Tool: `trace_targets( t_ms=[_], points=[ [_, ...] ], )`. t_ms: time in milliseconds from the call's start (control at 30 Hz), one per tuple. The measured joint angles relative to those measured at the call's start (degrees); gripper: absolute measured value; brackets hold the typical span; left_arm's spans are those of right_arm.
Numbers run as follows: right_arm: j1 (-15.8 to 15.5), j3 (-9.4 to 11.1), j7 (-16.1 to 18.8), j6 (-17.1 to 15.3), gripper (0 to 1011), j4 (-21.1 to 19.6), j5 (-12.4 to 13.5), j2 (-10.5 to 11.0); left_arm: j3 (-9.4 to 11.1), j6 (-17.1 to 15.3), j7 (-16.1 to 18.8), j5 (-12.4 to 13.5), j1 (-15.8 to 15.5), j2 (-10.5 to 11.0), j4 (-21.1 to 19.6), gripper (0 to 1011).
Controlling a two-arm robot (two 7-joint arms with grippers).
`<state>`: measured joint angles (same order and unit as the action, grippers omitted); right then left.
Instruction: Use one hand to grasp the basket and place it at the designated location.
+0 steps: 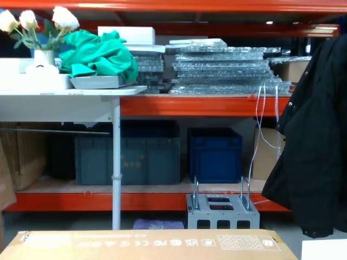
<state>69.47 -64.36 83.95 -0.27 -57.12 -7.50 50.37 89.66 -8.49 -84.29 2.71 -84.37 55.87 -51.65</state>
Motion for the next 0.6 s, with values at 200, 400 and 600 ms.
trace_targets(
  t_ms=[200,400,600],
  points=[
    [0.01,0.29,1.02,1.18,0,2.05,-0.5,-1.36,0.0,0.0,0.0,0.0,0.0,0.0,-0.01,0],
    [0.07,0.2,1.98,2.11,0,4.44,-1.25,-2.9,0.0,0.0,0.0,0.0,0.0,0.0,0.01,0],
    [0.23,0.14,2.46,2.19,25,5.34,-1.74,-3.52,0.0,0.0,0.0,0.0,0.0,0.0,0.02,0]
  ],
)
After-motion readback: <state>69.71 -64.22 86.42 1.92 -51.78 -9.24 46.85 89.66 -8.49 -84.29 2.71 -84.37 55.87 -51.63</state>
